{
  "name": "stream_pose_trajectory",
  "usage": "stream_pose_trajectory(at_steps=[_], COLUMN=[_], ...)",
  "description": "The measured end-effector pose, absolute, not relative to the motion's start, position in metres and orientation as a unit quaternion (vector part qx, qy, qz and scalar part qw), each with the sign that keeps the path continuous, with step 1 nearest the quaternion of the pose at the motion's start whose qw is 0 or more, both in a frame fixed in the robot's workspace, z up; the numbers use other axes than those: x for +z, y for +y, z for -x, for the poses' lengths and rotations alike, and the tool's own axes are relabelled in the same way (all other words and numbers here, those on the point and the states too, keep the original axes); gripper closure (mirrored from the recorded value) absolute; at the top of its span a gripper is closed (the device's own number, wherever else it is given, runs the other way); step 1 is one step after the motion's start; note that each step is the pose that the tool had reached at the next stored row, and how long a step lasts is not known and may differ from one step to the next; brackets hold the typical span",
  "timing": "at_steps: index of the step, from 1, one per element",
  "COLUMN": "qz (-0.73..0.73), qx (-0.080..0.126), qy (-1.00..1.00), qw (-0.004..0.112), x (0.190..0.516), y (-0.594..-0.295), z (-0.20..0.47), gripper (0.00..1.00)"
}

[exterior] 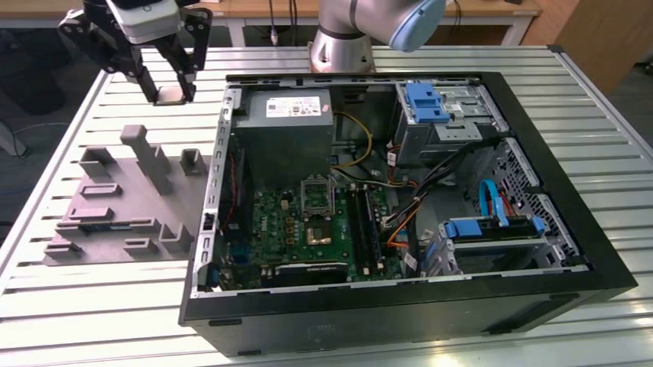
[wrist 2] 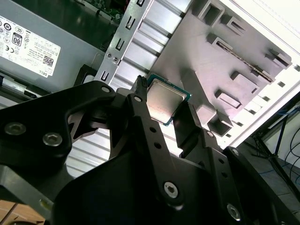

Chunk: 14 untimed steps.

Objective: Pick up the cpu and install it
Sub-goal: 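Pick up the cpu and move it towards the insertion slot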

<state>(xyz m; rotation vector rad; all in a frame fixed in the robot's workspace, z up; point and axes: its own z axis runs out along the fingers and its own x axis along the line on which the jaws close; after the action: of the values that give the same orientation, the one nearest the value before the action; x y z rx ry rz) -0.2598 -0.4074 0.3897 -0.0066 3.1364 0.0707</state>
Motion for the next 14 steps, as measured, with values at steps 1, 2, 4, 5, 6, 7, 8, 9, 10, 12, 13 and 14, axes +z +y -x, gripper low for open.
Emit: stream_pose_trajectory(at_steps=[1,2,4,5,6,7,8,9,10,12,13,14], qz=[0.002,0.002,0.002,0.002,0.002,0.002,0.002,0.002,0.002,0.002,0.002,0.002], qx=[0.023,0.023,0.023,0.023,0.023,0.023,0.023,0.023,0.023,0.023,0.023,0.023], qy=[1.000,1.000,1.000,1.000,1.000,1.000,1.000,1.000,1.000,1.000,1.000,1.000], qw=[0.002,0.002,0.002,0.002,0.002,0.002,0.002,0.002,0.002,0.002,0.002,0.002], x=[0.3897,0.3897,0.3897,0.3897,0.3897,0.3897,0.3897,0.3897,0.3897,0.3897,0.3897,0.3897], y=[-0.4073,-0.4073,-0.4073,-0.4073,-0.4073,-0.4073,-0.4073,-0.4073,-0.4074,-0.4073,-0.4073,-0.4073], z=[0.2595,0.2594,0.2576,0.2575,0.2575,0.2572,0.2569,0.2566,0.2564,0.2562,0.2560,0.2558], gripper=[0.53,0.53,0.53,0.53,0.53,0.53,0.53,0.53,0.53,0.53,0.53,0.53])
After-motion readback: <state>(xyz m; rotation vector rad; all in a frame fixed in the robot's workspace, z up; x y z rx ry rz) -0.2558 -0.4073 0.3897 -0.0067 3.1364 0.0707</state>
